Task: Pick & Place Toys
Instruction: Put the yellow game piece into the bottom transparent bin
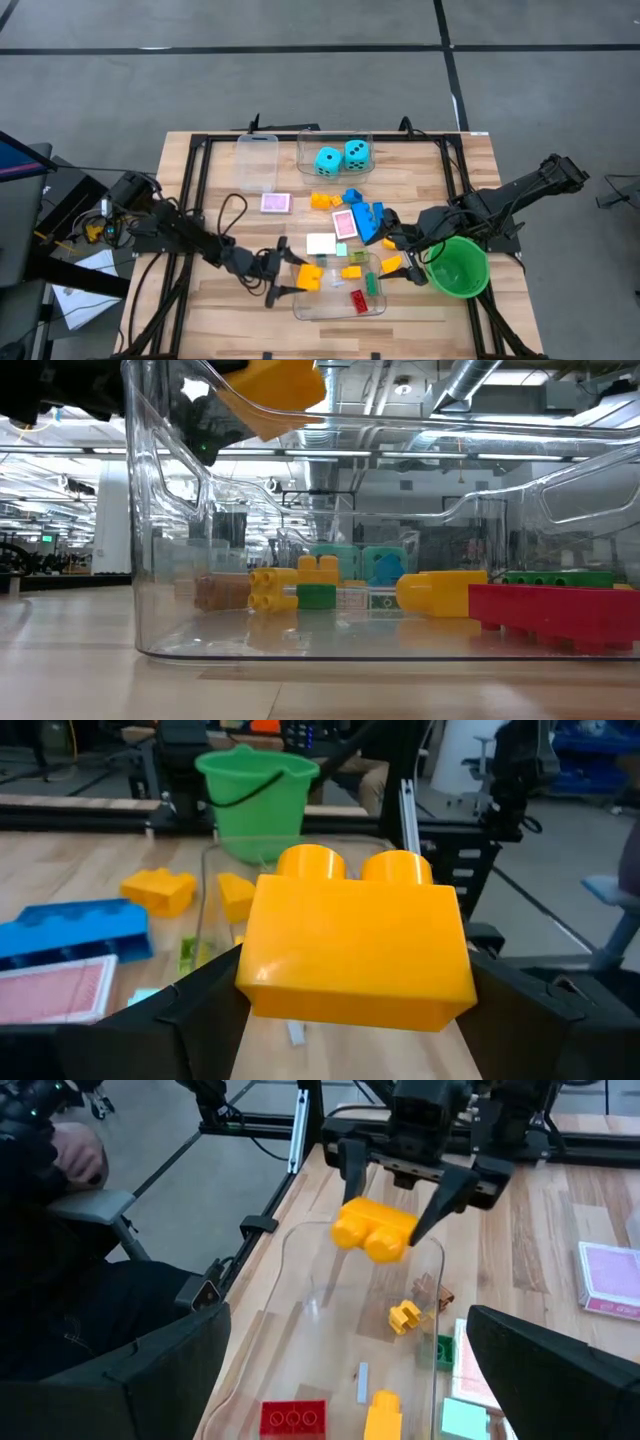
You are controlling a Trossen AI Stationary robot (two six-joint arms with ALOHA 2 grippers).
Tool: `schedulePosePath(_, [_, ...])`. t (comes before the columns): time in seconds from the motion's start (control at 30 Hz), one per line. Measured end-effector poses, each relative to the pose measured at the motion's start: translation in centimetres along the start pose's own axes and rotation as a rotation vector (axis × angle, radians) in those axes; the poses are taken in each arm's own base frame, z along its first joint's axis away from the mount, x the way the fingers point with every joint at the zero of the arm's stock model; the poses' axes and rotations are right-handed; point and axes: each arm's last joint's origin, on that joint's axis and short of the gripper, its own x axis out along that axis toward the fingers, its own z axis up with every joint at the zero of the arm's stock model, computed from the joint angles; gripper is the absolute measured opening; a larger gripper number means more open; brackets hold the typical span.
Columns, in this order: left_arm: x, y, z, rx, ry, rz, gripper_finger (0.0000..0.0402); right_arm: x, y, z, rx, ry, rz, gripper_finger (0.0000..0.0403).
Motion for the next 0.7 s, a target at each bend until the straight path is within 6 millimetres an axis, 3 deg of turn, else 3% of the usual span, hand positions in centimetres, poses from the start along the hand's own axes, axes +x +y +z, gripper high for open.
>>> schedulePosePath(0.7, [-0.09, 0.02, 0.02, -0.008, 0.015, 0.002, 0.0299, 0.01, 0.00, -0.06, 0.012, 0.006, -0.001, 0.0397])
